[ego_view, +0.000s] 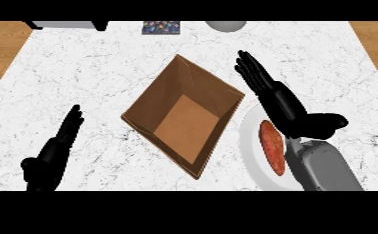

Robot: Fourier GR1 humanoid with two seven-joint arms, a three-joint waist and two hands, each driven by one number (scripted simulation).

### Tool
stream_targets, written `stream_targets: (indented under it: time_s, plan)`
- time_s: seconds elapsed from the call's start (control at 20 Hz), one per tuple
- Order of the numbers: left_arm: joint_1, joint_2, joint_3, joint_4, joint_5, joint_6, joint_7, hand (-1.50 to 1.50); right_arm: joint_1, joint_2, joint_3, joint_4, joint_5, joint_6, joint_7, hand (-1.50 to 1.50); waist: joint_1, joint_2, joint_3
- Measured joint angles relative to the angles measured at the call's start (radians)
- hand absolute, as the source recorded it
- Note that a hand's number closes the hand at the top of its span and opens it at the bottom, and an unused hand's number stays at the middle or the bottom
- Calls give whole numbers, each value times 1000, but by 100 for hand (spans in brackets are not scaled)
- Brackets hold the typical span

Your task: Pick the sweet potato from the plate and place it in the cardboard box

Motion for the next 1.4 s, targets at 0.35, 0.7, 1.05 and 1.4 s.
stream_targets:
  time_s: [0.35, 0.7, 1.05, 1.4]
  plan:
    - [-64, 101, 93, 66, -71, 73, 66, 0, 33, -156, -50, 60, -56, 224, -39, -150, -17, -4, 15]
    - [-112, 152, 115, 103, -102, 88, 138, 0, 135, -327, -26, 202, 164, 330, -386, -150, -22, 9, 23]
    - [-189, 137, 107, 150, -143, 89, 180, 0, 83, -400, -59, 454, 246, 334, -692, -150, -6, 14, 24]
    - [-218, 116, 93, 154, -170, 89, 213, 0, -43, -515, 47, 507, 475, 246, -749, -150, 6, 10, 21]
